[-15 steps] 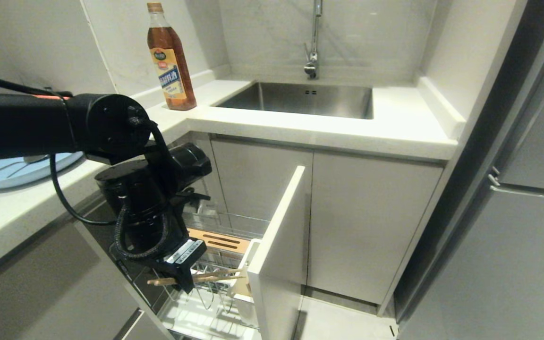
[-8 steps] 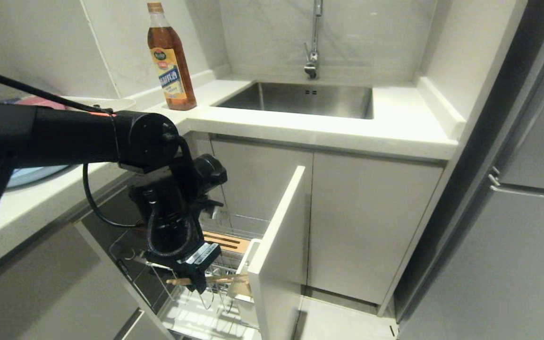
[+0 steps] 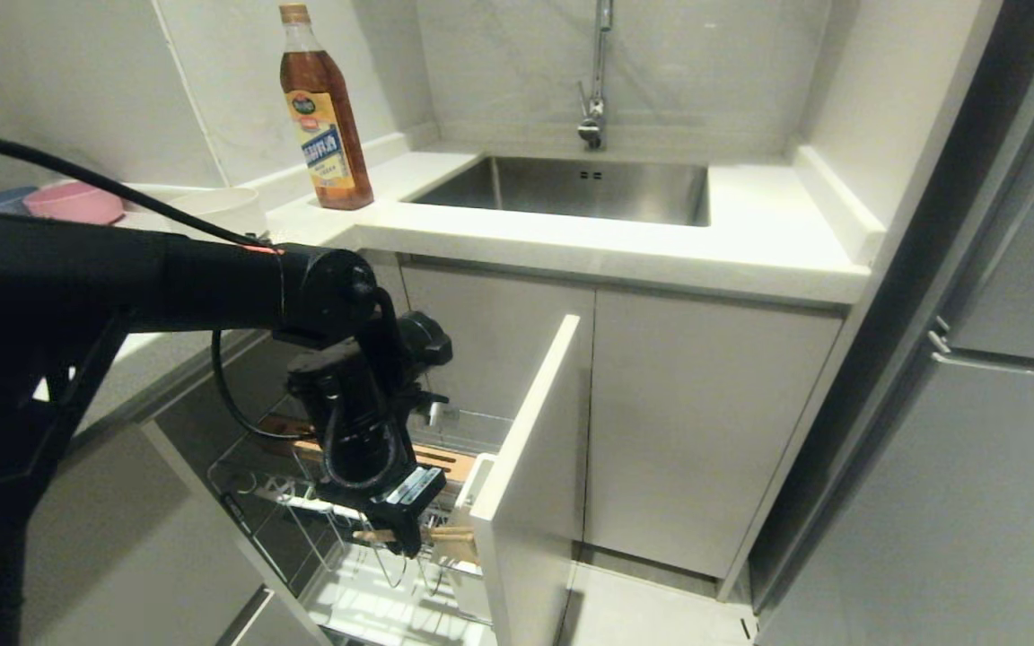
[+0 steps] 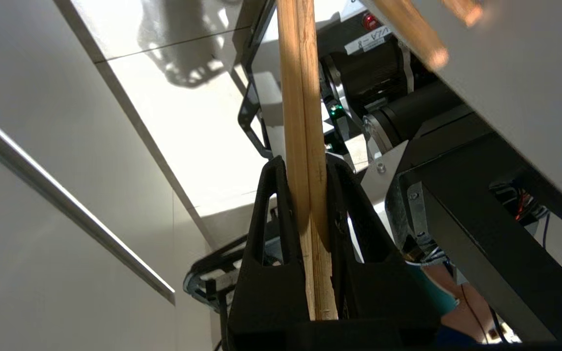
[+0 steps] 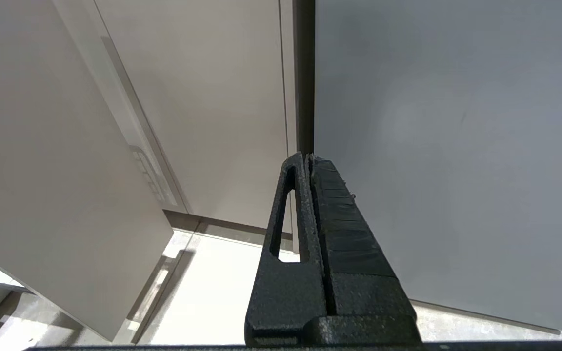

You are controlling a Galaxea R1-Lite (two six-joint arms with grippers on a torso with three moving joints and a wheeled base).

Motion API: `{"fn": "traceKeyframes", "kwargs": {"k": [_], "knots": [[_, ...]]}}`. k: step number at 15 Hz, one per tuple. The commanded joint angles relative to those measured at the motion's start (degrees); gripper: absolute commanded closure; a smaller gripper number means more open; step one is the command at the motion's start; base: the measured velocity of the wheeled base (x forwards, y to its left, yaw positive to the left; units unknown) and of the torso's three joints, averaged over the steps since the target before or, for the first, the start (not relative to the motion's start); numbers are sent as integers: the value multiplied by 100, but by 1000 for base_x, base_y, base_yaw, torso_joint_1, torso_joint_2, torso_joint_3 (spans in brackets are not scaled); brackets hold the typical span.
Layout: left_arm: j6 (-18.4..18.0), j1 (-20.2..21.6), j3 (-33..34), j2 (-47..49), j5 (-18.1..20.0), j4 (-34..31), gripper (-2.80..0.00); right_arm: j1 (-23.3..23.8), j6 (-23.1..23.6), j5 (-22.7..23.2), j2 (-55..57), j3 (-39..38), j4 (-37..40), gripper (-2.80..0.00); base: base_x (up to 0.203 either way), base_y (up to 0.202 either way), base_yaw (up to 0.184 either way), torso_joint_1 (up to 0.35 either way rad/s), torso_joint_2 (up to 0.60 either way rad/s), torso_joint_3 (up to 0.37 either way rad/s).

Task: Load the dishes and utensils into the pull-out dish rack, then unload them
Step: Pick up the chopsticks and place it in the cupboard

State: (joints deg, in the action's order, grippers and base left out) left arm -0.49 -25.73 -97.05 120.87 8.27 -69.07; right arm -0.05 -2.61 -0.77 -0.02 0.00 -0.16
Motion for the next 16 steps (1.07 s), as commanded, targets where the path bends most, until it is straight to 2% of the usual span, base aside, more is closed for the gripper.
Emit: {"fn": "traceKeyframes", "kwargs": {"k": [1, 16], "knots": [[-15, 18, -45, 202, 17, -4, 0, -4, 6, -2, 2, 0, -2, 0, 0, 0, 0, 0, 0, 0], [-144, 138, -609, 1001, 57, 69, 0, -4, -2, -2, 2, 0, -2, 0, 0, 0, 0, 0, 0, 0]]}}
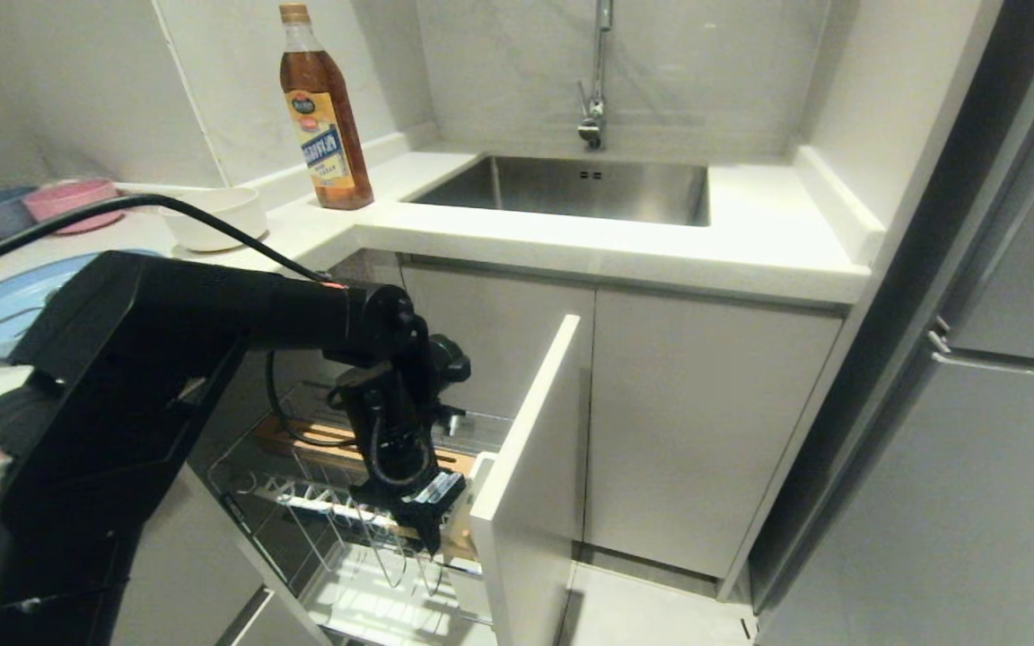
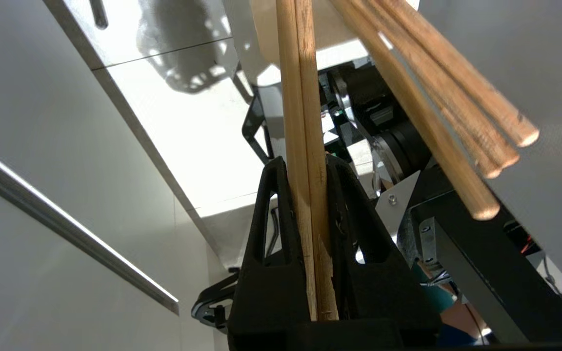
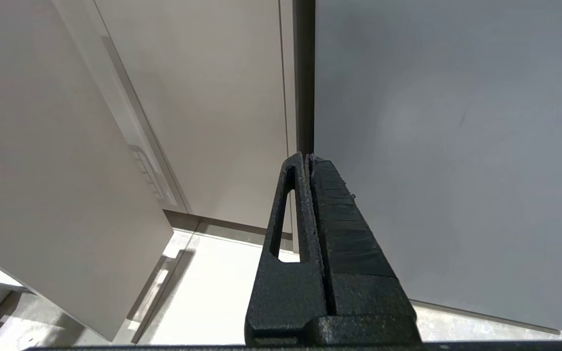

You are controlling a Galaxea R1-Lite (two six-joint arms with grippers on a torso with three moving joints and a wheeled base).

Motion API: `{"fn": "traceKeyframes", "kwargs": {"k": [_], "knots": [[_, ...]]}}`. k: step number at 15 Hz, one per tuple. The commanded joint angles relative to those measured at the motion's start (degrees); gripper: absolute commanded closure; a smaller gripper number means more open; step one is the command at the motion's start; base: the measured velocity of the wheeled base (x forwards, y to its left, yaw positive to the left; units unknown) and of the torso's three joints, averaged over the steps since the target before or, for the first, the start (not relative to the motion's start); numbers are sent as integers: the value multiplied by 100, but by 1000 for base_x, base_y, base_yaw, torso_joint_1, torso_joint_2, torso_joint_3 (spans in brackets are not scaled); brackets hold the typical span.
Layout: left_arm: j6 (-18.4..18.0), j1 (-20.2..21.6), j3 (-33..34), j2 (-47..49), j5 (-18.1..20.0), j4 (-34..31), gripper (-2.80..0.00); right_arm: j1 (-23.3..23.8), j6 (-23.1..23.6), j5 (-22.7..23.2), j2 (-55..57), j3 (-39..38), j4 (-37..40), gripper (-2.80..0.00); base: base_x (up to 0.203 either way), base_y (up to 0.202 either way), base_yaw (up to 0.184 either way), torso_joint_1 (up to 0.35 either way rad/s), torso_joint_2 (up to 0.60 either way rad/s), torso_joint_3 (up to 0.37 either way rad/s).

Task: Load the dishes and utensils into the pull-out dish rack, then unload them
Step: Pick up the chopsticks and place it in the cupboard, then pick up the spoon and place it in the cupboard

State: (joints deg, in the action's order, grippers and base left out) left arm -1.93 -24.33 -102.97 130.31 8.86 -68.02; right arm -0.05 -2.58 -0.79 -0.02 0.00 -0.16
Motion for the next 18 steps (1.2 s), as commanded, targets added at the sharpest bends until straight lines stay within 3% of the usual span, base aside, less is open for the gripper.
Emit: {"fn": "traceKeyframes", "kwargs": {"k": [1, 5, 6, 17, 18], "knots": [[0, -1, -38, 90, 52, -44, 0, -3, 3, 0, 2, 0, -2, 0, 0, 0, 0, 0, 0, 0], [-18, -1, -56, 107, 81, -53, 0, -3, -5, 0, 2, 0, -2, 0, 0, 0, 0, 0, 0, 0], [-18, -1, -56, 99, 81, -53, -280, -3, -1, 0, 2, 0, -2, 0, 0, 0, 0, 0, 0, 0], [13, -2, -56, -758, -25, -424, -280, -3, -5, 0, 2, 0, -2, 0, 0, 0, 0, 0, 0, 0], [15, -1, -41, -921, -56, -480, 0, -3, -5, 0, 2, 0, -2, 0, 0, 0, 0, 0, 0, 0]]}}
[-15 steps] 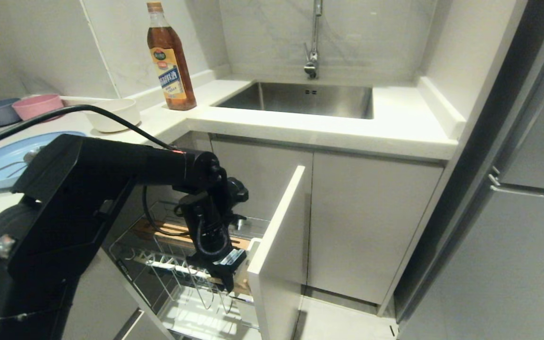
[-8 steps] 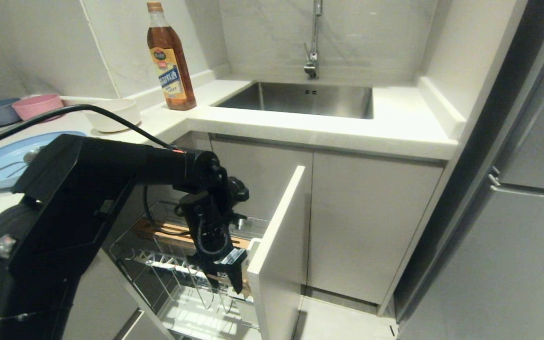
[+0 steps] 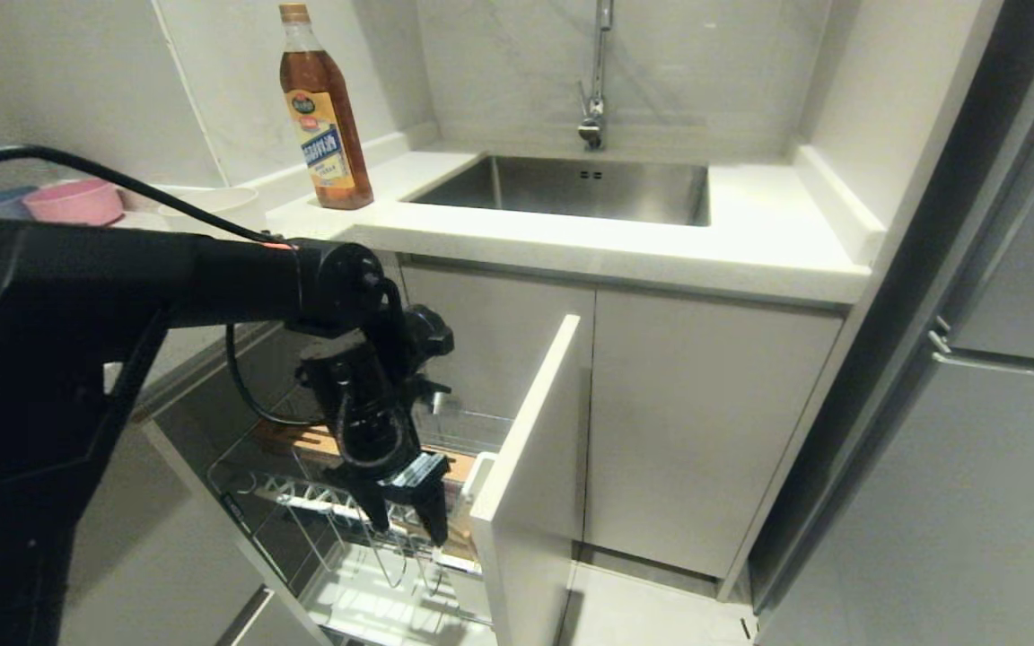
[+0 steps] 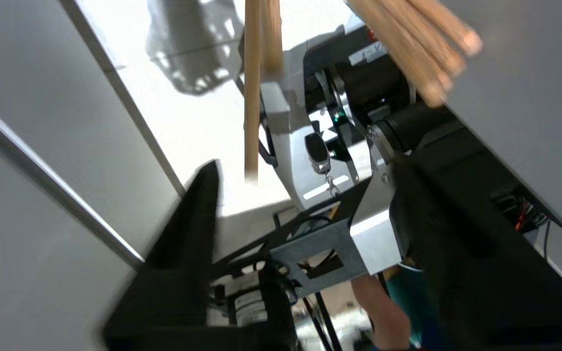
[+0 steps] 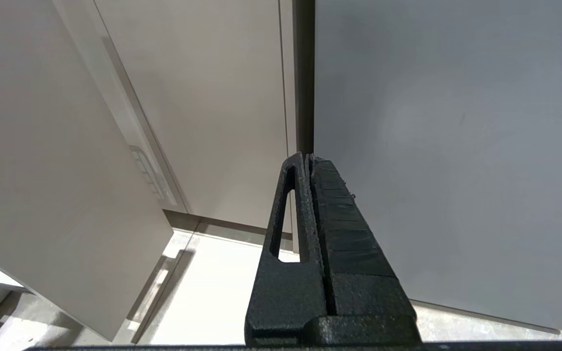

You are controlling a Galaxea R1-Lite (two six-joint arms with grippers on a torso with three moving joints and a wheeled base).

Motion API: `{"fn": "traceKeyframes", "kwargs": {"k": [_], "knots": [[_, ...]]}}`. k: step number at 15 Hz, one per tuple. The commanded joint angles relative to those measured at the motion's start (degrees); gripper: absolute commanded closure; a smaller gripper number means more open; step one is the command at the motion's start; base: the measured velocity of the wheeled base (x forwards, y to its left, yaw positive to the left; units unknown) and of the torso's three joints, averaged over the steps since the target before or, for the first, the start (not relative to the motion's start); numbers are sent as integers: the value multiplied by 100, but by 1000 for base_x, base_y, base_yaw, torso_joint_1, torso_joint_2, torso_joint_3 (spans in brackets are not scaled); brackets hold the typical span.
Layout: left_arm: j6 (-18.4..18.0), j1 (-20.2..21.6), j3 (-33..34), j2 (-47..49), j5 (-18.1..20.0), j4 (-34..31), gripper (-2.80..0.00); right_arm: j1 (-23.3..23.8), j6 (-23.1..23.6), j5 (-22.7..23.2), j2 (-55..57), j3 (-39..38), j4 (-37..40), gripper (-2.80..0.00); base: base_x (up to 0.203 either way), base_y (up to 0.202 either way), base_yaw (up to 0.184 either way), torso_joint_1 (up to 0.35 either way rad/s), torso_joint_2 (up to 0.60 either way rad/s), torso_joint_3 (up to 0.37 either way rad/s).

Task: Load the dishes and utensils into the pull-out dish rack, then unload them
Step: Pick up the spoon and place it in the cupboard

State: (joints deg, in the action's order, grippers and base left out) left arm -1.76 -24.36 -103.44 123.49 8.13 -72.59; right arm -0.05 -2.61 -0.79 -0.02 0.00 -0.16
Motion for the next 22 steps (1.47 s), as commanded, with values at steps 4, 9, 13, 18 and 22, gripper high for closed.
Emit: {"fn": "traceKeyframes", "kwargs": {"k": [4, 9, 13, 18, 22], "knots": [[132, -5, 72, -1219, -112, -328, 0, -4, 5, 0, 2, 0, -2, 0, 0, 0, 0, 0, 0, 0], [646, -14, 181, -2686, -365, -534, 0, -4, 6, 0, 2, 0, -2, 0, 0, 0, 0, 0, 0, 0], [1682, 55, 128, -3982, -1936, -78, 0, -4, -2, 0, 2, 0, -2, 0, 0, 0, 0, 0, 0, 0], [1531, 1830, -358, -4699, -2812, 344, 0, -4, -3, 0, 2, 0, -2, 0, 0, 0, 0, 0, 0, 0], [735, 3290, -752, -4671, -2376, 363, 0, -4, -3, 0, 2, 0, -2, 0, 0, 0, 0, 0, 0, 0]]}}
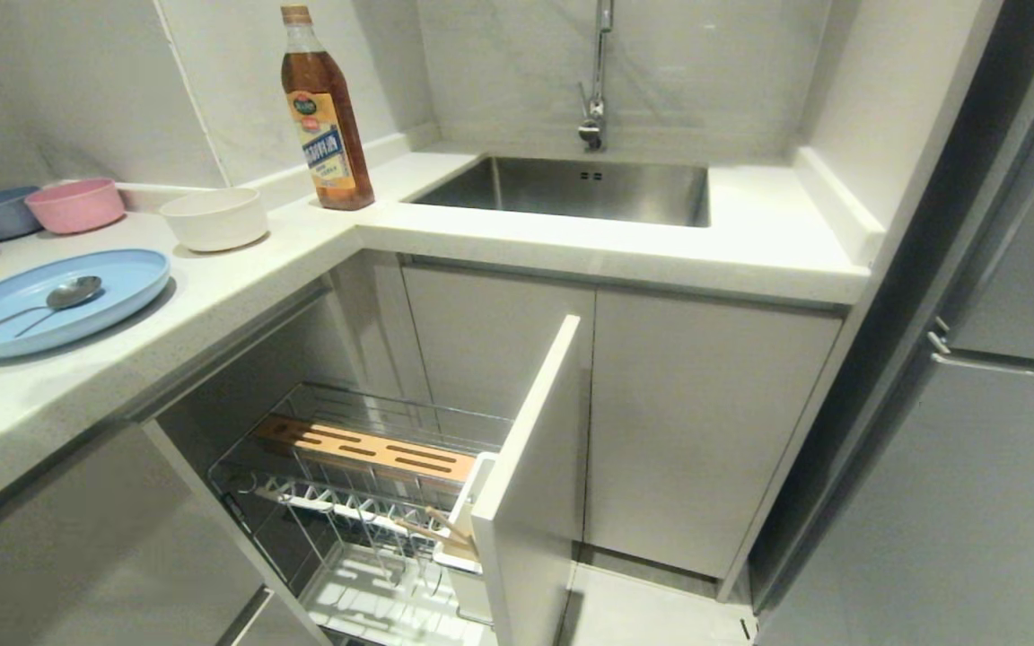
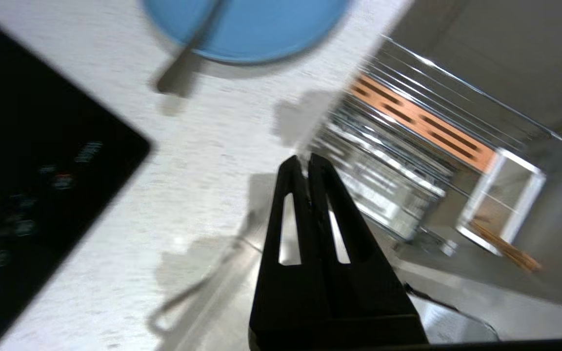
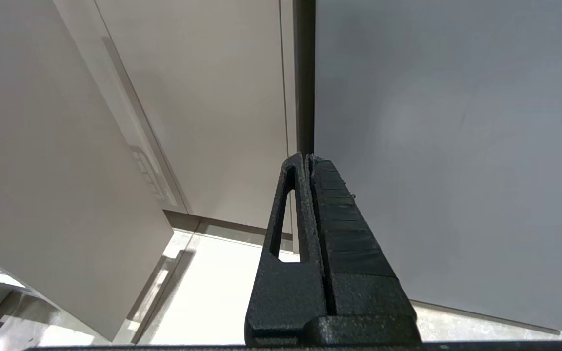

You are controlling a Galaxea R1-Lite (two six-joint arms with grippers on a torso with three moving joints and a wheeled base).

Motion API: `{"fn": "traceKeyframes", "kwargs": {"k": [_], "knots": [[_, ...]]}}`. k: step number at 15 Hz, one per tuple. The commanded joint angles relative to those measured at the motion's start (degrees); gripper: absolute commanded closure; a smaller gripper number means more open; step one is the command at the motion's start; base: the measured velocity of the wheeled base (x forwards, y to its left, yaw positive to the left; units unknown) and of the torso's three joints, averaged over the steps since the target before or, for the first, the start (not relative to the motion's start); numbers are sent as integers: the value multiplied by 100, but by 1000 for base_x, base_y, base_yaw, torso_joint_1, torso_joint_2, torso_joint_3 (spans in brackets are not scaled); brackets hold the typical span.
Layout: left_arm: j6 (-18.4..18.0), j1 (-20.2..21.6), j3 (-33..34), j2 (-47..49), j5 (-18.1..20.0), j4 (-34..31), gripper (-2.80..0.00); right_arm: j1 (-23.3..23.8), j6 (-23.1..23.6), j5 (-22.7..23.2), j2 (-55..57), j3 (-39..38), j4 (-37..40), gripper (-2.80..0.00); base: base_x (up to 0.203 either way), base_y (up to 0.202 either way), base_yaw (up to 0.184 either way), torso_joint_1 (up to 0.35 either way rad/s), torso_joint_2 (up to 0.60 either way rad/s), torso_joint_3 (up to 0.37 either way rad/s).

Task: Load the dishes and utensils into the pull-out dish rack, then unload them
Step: Pick up the spoon and place it in the cupboard

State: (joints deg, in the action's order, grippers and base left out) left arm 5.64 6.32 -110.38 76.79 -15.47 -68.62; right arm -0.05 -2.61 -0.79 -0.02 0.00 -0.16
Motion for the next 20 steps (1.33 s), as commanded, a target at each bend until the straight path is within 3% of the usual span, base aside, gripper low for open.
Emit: {"fn": "traceKeyframes", "kwargs": {"k": [1, 5, 7, 10, 13, 14, 18, 20], "knots": [[-197, 608, -95, 94, 193, 3, 0, -4, 0, 0, 2, 0, -2, 0, 0, 0, 0, 0, 0, 0], [-1024, 2333, -156, 730, 1433, 489, 0, -4, -3, 0, 2, 0, -2, 0, 0, 0, 0, 0, 0, 0], [-1609, 2894, -160, 1110, 2324, 694, 0, -4, 5, 0, 2, 0, -2, 0, 0, 0, 0, 0, 0, 0], [-2450, 3321, -151, 1429, 3375, 717, 0, -4, -3, 0, 2, 0, -2, 0, 0, 0, 0, 0, 0, 0], [-2756, 3385, -147, 1687, 3742, 724, 0, -4, -2, 0, 2, 0, -2, 0, 0, 0, 0, 0, 0, 0], [-2763, 3385, -150, 1762, 3744, 750, -280, -4, 2, 0, 2, 0, -2, 0, 0, 0, 0, 0, 0, 0], [-2859, 3383, -143, 2185, 3772, 1175, -280, -4, -3, 0, 2, 0, -2, 0, 0, 0, 0, 0, 0, 0], [-2947, 3376, -145, 2435, 3981, 1476, -280, -4, 5, 0, 2, 0, -2, 0, 0, 0, 0, 0, 0, 0]]}}
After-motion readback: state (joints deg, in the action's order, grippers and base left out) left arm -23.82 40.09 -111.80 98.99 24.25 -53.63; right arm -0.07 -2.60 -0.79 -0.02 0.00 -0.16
